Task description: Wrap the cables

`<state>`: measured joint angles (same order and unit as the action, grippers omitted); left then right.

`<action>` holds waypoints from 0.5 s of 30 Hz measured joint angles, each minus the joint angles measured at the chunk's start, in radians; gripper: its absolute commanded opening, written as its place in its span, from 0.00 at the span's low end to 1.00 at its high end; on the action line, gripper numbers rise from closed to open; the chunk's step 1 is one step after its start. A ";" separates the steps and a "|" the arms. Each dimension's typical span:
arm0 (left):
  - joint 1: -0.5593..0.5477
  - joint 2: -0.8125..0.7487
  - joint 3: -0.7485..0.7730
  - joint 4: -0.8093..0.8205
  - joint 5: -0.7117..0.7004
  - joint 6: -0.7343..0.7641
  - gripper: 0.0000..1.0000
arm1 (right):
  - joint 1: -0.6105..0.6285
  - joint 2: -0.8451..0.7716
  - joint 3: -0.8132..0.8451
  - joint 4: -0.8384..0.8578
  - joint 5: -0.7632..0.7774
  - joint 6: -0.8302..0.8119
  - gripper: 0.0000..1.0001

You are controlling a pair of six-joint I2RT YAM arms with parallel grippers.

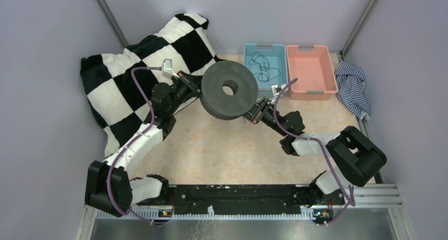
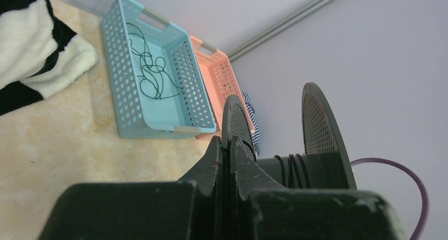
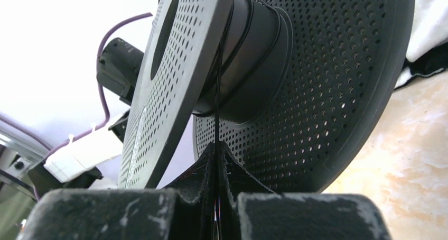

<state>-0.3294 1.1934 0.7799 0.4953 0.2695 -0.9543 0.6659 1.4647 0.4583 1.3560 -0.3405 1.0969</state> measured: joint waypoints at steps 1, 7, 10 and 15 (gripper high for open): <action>0.002 -0.002 -0.007 0.005 -0.007 -0.005 0.00 | 0.002 0.008 0.004 0.001 0.004 0.009 0.06; 0.006 -0.007 -0.015 0.040 -0.073 -0.014 0.00 | 0.024 0.051 0.046 -0.009 0.004 0.043 0.17; 0.006 -0.006 -0.017 0.045 -0.085 -0.016 0.00 | 0.044 0.052 0.048 -0.018 0.003 0.040 0.20; 0.008 0.003 -0.050 0.082 -0.105 -0.035 0.00 | 0.051 0.044 0.045 -0.038 0.016 0.029 0.33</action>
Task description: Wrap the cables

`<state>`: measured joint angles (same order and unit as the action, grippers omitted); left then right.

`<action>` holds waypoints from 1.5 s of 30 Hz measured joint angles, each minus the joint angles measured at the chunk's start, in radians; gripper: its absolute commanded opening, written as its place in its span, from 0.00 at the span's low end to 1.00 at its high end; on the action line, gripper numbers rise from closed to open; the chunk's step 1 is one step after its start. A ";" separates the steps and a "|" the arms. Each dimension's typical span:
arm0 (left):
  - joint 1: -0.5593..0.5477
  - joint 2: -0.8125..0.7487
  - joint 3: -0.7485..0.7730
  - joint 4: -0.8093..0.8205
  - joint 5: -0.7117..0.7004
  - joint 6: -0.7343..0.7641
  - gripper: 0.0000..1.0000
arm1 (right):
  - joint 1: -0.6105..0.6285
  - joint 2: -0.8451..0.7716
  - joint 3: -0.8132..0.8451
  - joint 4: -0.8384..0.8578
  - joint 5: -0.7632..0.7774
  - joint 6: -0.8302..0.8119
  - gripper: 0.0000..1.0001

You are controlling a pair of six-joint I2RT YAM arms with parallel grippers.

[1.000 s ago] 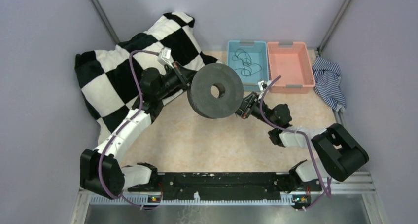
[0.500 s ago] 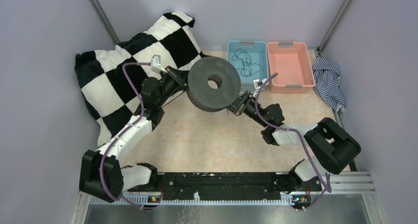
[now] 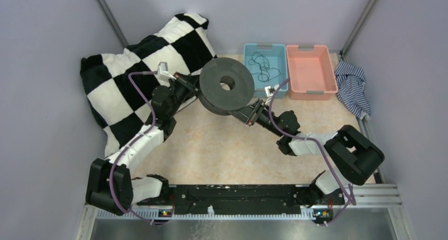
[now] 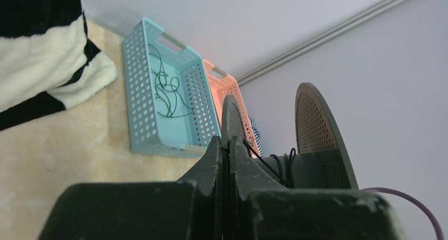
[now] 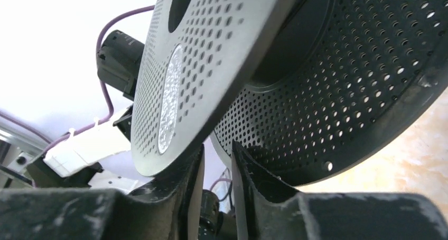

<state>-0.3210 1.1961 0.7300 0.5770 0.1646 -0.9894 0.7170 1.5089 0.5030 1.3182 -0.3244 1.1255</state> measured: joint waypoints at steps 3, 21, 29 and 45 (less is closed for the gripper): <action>0.011 0.015 -0.028 0.019 -0.005 -0.020 0.00 | 0.003 -0.031 -0.022 -0.046 0.007 -0.025 0.45; 0.041 0.041 -0.027 -0.004 0.187 0.022 0.00 | 0.009 -0.916 -0.074 -1.063 0.262 -0.436 0.99; 0.066 0.041 0.100 -0.082 0.230 -0.013 0.00 | -0.070 -0.891 -0.021 -1.330 0.460 -0.498 0.90; 0.164 0.196 0.554 -0.465 0.460 -0.061 0.00 | -0.369 -0.599 0.130 -1.213 -0.135 -0.667 0.90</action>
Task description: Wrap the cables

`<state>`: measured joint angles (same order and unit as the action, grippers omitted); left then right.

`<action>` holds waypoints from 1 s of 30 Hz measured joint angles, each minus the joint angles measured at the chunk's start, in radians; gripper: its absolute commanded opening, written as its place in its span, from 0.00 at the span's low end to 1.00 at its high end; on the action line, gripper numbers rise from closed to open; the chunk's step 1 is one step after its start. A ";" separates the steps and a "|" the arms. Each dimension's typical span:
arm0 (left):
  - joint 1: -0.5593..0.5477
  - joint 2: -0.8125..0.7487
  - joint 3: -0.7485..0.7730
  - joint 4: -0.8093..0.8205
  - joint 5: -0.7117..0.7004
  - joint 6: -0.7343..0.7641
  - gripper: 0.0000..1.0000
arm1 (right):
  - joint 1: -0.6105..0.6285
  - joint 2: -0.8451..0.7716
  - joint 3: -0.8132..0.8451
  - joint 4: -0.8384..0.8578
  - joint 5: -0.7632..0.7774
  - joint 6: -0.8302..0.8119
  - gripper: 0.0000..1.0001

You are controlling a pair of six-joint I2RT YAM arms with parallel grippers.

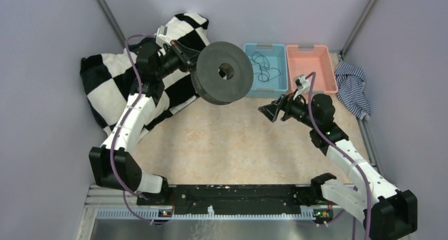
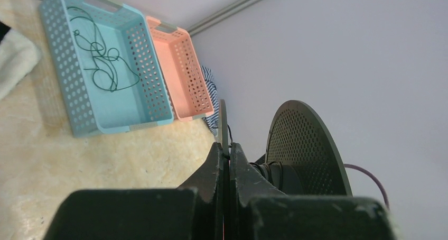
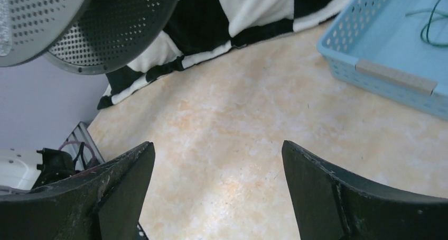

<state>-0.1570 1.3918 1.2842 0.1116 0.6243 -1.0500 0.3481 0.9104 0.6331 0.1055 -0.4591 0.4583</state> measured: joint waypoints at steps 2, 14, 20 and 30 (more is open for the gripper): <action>0.008 0.014 0.024 0.007 0.047 -0.002 0.00 | 0.000 0.000 0.012 0.024 -0.017 -0.034 0.91; 0.023 0.044 0.126 0.384 0.380 0.003 0.00 | 0.000 -0.094 0.077 0.087 0.053 -0.116 0.93; 0.023 0.061 0.126 0.573 0.519 -0.058 0.00 | -0.002 -0.145 0.138 0.061 0.061 -0.117 0.87; 0.024 0.107 0.126 0.737 0.599 -0.164 0.00 | -0.003 -0.082 0.189 0.085 -0.079 -0.086 0.59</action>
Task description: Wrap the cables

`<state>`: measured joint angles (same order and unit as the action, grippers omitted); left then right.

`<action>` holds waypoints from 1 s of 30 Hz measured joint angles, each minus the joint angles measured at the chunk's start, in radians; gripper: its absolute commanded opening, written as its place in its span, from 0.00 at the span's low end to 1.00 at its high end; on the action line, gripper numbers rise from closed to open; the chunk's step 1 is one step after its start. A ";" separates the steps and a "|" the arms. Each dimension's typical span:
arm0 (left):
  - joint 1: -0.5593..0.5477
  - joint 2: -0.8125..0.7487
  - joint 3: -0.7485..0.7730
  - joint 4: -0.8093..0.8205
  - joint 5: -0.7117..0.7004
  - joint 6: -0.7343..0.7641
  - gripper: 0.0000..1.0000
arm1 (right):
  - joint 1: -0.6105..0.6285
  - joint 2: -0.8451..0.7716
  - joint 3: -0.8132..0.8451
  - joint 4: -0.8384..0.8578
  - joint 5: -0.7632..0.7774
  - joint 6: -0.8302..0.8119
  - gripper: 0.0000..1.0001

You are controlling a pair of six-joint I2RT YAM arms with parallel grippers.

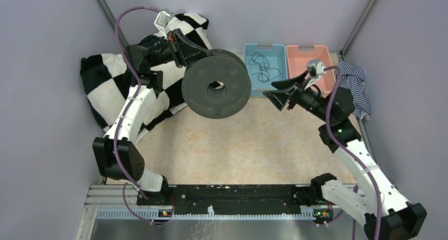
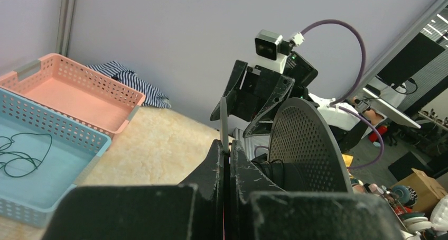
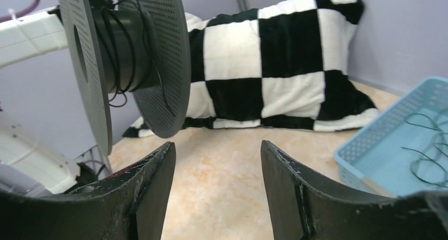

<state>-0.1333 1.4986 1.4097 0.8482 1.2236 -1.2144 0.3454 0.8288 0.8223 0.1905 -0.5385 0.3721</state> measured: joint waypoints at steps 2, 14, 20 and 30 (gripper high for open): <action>0.000 0.000 0.000 0.004 0.003 -0.003 0.00 | 0.000 0.045 0.017 0.024 -0.051 0.021 0.57; 0.000 0.000 -0.011 0.014 0.007 -0.011 0.00 | 0.008 0.188 0.036 0.254 -0.241 0.206 0.56; 0.000 0.000 -0.017 0.022 0.007 -0.015 0.00 | 0.034 0.229 0.036 0.308 -0.259 0.235 0.51; 0.000 0.000 -0.026 0.024 0.007 -0.015 0.00 | 0.073 0.295 0.064 0.330 -0.269 0.243 0.36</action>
<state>-0.1333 1.4986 1.3834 0.8722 1.2308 -1.2293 0.4187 1.1236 0.8867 0.5205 -0.8074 0.6147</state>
